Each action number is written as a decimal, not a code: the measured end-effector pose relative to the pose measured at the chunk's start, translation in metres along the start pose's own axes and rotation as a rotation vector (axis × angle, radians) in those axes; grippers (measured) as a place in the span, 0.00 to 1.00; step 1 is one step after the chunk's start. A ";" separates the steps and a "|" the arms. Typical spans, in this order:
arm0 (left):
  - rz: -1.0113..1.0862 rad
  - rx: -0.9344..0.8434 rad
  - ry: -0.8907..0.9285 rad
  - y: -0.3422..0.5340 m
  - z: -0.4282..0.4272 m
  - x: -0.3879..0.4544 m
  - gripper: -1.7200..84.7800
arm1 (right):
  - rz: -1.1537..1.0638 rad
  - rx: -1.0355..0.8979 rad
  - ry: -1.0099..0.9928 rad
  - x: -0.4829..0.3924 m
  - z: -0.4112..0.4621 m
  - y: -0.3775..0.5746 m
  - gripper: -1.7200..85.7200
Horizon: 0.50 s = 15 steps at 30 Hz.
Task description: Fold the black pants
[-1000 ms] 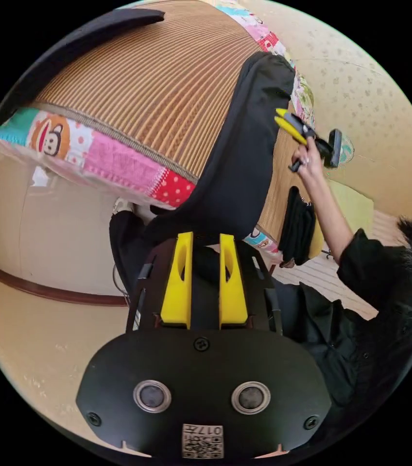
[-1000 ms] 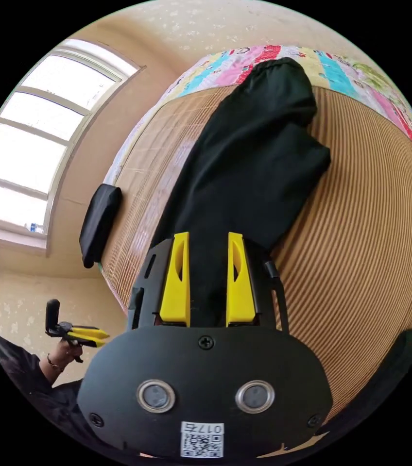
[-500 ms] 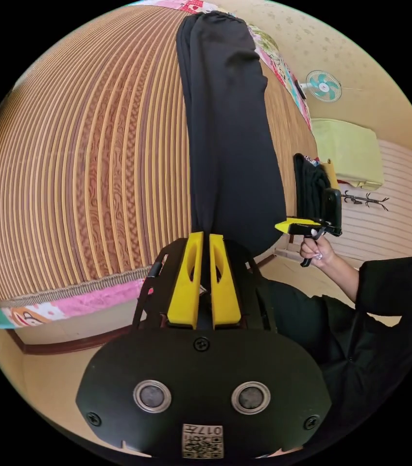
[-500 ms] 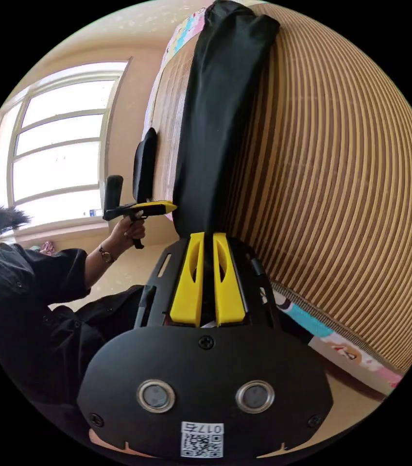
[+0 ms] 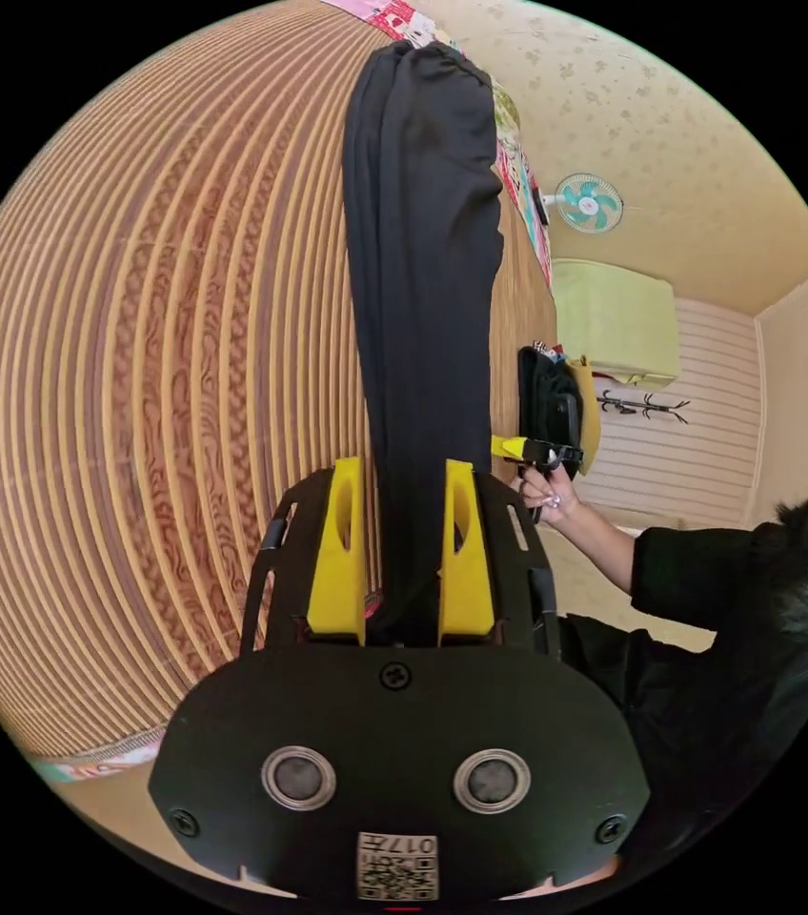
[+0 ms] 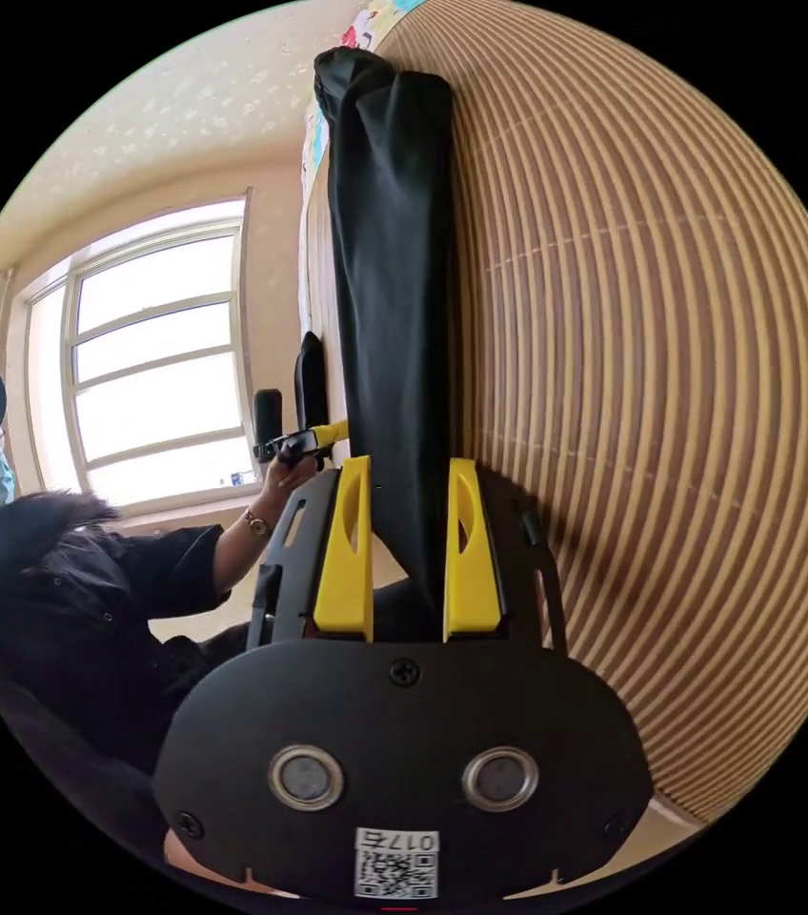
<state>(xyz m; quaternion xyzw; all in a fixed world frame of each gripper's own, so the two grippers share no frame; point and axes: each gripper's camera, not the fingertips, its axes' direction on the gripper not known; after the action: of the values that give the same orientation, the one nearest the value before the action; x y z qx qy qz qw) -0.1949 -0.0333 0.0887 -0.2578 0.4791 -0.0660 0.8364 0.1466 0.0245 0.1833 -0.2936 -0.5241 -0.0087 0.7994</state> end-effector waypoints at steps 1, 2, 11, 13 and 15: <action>0.002 -0.012 0.007 -0.001 0.004 0.001 0.15 | -0.002 -0.038 -0.018 0.002 0.008 -0.008 0.13; 0.000 -0.035 0.014 0.000 0.011 0.001 0.15 | -0.005 -0.064 -0.016 0.002 0.012 -0.011 0.12; 0.260 0.063 0.247 0.075 -0.046 0.088 0.08 | -0.244 -0.023 -0.129 -0.118 -0.054 0.067 0.03; 0.361 0.139 0.322 0.091 -0.082 0.129 0.08 | -0.336 0.027 -0.196 -0.168 -0.082 0.084 0.03; 0.526 0.243 0.402 0.106 -0.134 0.193 0.08 | -0.460 0.077 -0.251 -0.226 -0.112 0.097 0.03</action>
<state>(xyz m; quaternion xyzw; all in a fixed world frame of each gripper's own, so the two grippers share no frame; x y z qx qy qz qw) -0.2186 -0.0607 -0.1663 -0.0062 0.6729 0.0458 0.7383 0.1692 -0.0150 -0.0830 -0.1350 -0.6722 -0.1336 0.7156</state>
